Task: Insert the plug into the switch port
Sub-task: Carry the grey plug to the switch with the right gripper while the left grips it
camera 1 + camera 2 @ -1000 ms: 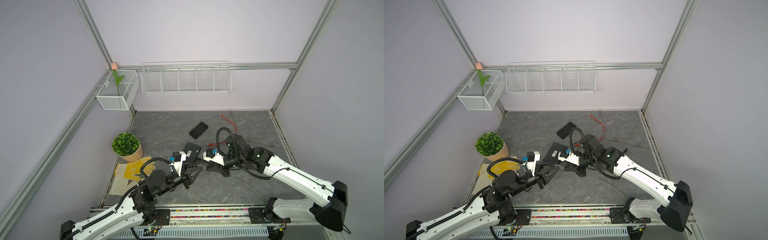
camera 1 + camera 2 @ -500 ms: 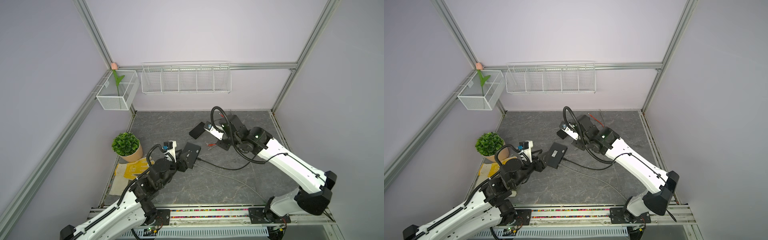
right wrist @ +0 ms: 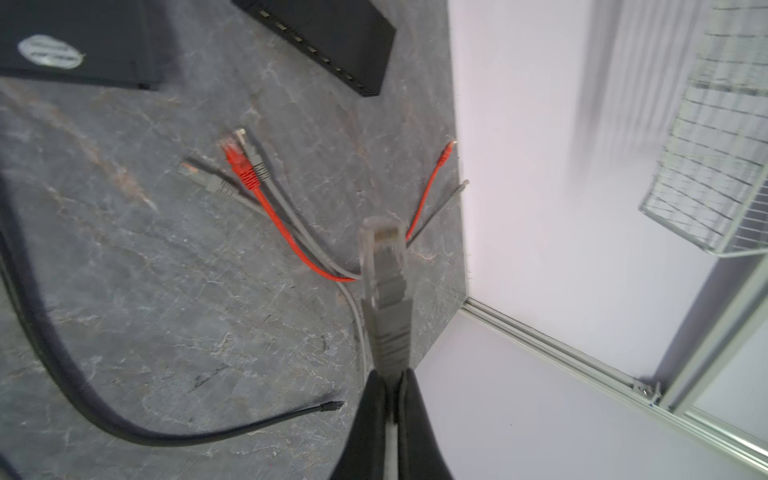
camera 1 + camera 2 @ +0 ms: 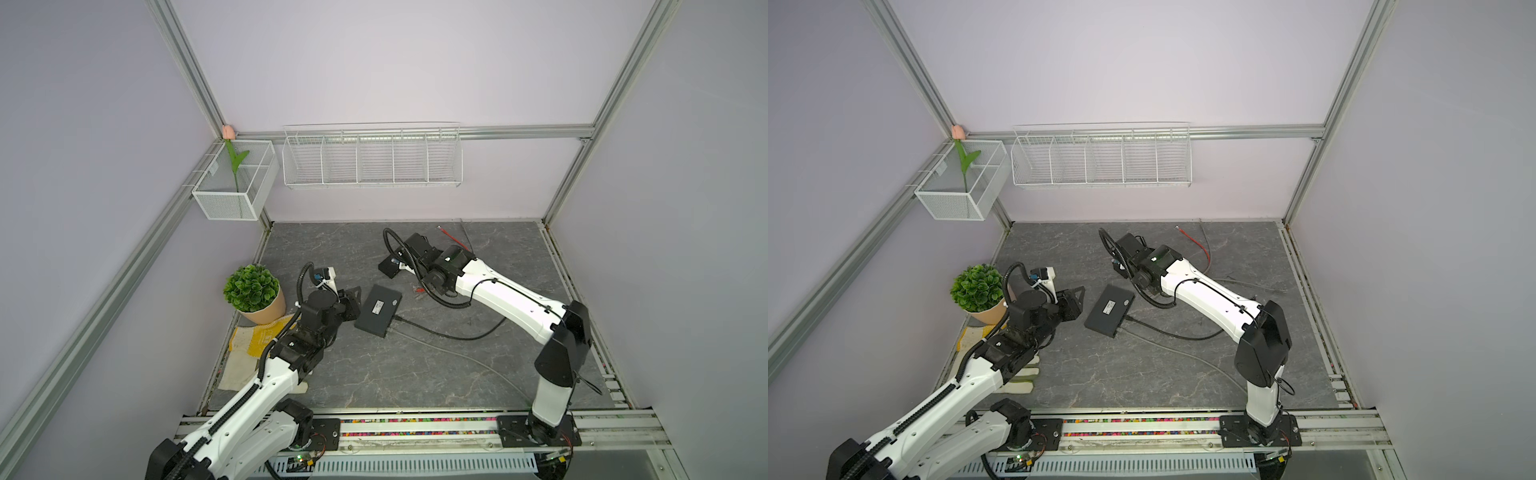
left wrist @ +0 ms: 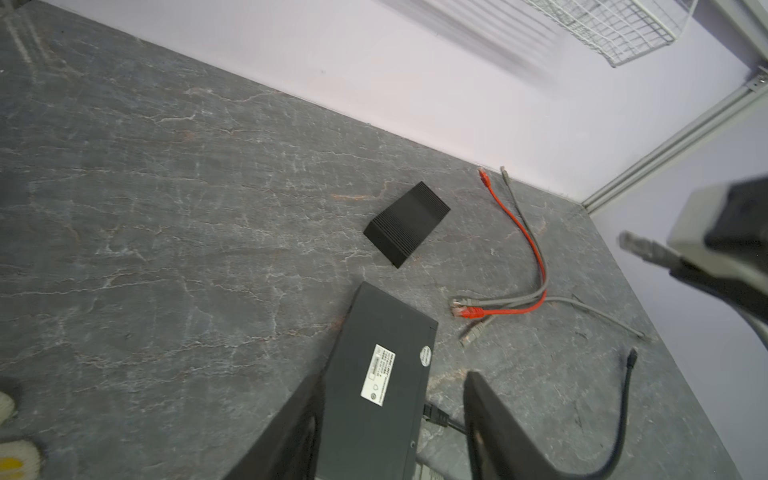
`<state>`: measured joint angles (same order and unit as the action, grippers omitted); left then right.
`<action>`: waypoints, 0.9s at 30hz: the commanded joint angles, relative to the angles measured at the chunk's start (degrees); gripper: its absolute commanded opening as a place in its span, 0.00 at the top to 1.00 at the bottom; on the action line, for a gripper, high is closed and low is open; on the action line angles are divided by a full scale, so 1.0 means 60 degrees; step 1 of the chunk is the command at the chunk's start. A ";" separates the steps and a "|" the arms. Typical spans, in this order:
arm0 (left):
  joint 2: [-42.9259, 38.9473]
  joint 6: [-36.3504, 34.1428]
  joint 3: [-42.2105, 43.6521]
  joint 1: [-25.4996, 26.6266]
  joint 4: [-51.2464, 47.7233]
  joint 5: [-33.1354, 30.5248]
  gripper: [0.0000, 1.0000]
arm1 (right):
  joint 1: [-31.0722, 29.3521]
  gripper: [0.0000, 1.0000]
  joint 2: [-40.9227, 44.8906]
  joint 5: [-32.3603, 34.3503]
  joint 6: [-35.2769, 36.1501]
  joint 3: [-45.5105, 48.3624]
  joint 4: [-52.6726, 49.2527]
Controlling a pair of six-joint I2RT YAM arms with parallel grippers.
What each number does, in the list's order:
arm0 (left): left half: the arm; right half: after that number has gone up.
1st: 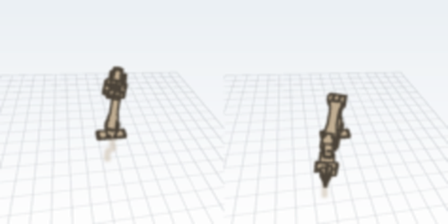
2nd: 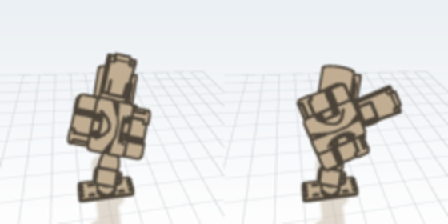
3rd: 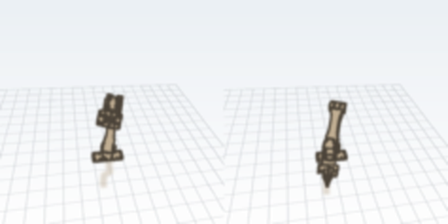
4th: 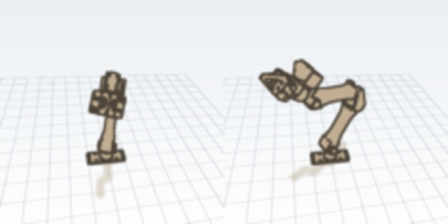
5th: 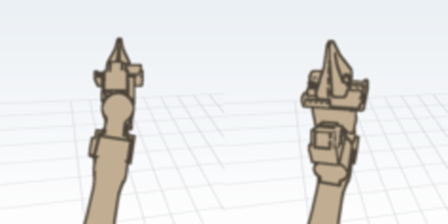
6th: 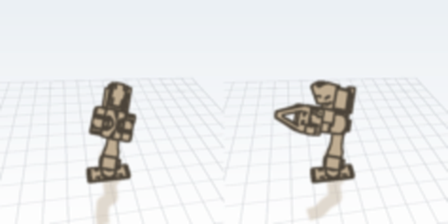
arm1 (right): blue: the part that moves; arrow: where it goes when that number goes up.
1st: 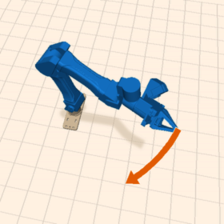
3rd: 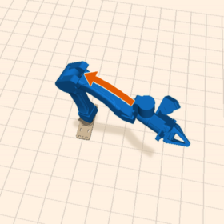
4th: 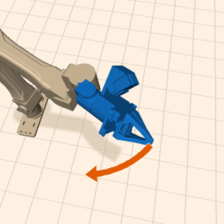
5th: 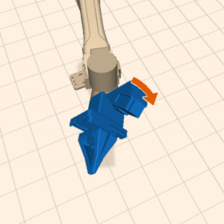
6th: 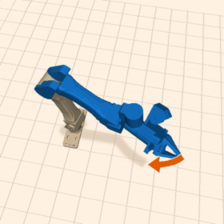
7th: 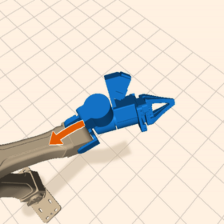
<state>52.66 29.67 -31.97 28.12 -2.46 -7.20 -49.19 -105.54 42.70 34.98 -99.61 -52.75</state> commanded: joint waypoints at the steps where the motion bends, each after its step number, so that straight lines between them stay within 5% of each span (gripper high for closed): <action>1: 0.0814 0.0304 0.0352 -0.0556 0.0671 0.0739 0.48 | 0.0183 0.94 0.0464 -0.1074 0.0025 0.0847 0.0487; 8: 0.3031 0.0280 0.0117 -0.0732 0.1803 0.1171 0.49 | 0.0526 0.94 0.0054 -0.3145 -0.0792 0.2743 0.1816; 27: 0.7421 -0.0280 -0.3005 -0.0785 0.0939 0.2007 0.52 | 0.0507 0.94 -0.1443 -0.5815 -0.1168 0.2623 0.2374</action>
<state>95.81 29.43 -47.46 23.73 4.38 3.53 -46.00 -112.75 11.05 28.49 -83.66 -39.40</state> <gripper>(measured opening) 0.478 0.073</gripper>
